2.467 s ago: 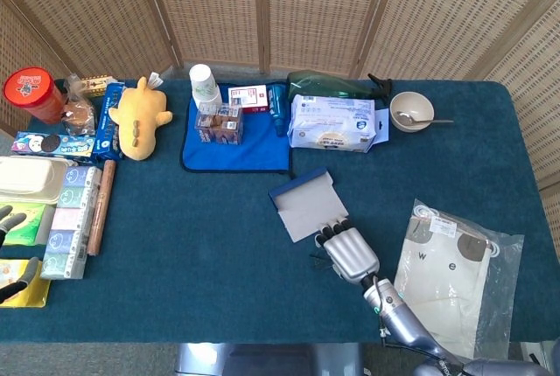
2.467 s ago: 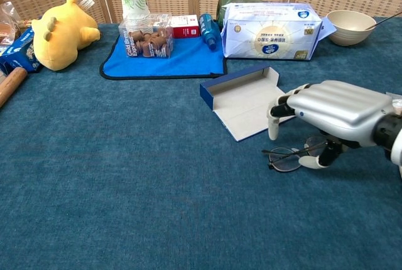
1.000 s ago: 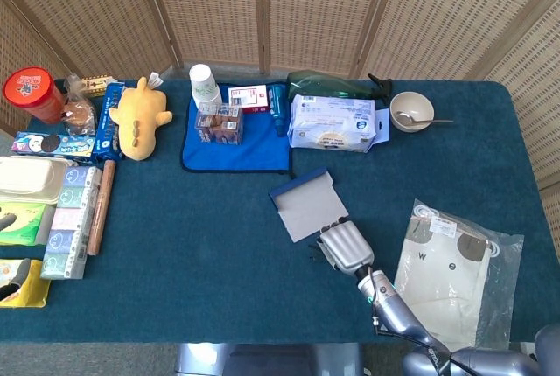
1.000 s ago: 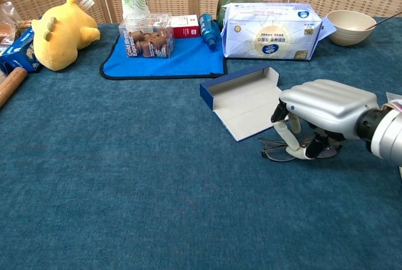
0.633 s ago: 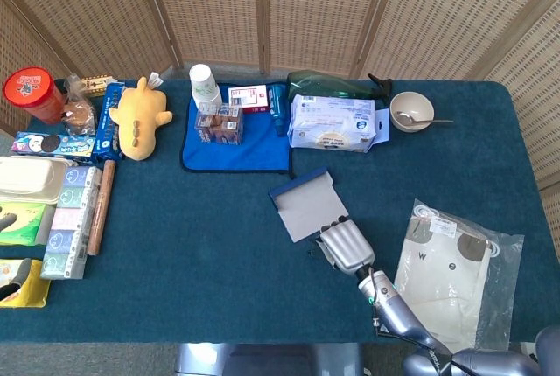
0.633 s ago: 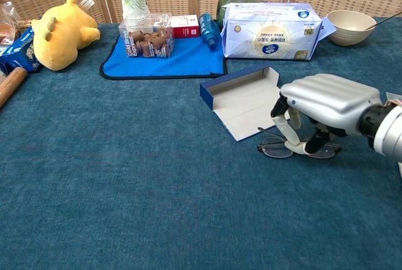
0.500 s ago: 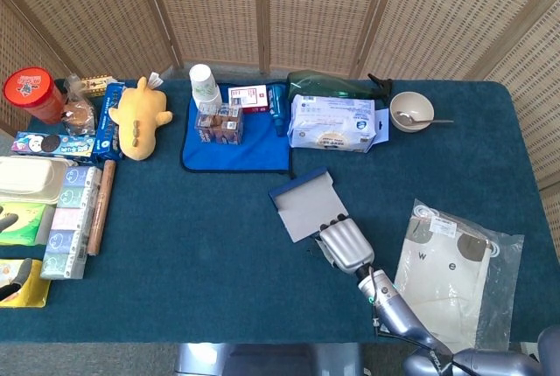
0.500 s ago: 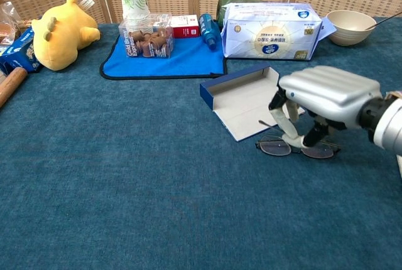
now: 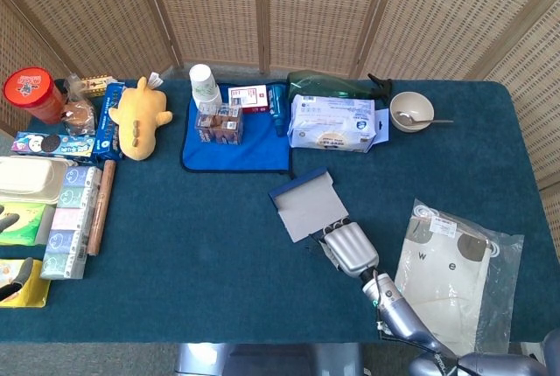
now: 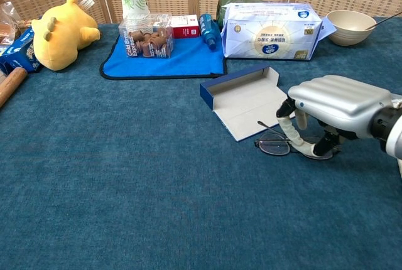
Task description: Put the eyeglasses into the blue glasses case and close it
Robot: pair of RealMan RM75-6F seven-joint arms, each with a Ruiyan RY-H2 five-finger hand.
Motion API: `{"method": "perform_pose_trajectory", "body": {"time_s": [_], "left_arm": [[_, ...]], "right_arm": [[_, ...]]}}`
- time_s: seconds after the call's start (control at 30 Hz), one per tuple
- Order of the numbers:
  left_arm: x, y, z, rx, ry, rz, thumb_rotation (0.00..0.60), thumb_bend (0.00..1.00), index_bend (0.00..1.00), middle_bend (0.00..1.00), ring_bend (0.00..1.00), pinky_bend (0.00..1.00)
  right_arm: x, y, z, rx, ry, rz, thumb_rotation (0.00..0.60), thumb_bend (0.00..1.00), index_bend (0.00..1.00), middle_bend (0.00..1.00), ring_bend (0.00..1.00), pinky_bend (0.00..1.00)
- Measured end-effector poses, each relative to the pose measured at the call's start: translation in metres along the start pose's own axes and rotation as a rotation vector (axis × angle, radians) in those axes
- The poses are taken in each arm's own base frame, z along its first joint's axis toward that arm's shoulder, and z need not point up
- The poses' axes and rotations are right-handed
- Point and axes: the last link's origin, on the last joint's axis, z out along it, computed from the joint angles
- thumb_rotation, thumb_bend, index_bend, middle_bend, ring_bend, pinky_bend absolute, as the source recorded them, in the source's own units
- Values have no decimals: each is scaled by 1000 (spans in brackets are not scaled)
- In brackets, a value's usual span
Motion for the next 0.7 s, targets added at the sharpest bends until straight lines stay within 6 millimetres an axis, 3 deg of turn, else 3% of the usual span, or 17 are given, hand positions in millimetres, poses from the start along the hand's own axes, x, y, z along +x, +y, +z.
{"method": "perform_pose_trajectory", "body": {"time_s": [0.17,0.33,0.6,0.7], "left_arm": [[-1,1,1,-8,4,-5,600,293,205,133,35,0],[-1,1,1,-8,7,-5,600,293,205,133,35,0],[-1,1,1,-8,9,-5,600,293,205,134,35,0],[0,0,1,-6,12,-5,600,293,205,134,35,0]], "right_arm": [[5,-1,-5,-8,22,-9,591,450,202,395,451,393],[13,-1,-9,-18,35,-30,491,426,82,352,417,392],[23,5,-9,-54,43,0,322,188,0,233,281,342],[25,8,-9,-66,44,13,277,145,0,191,214,301]]}}
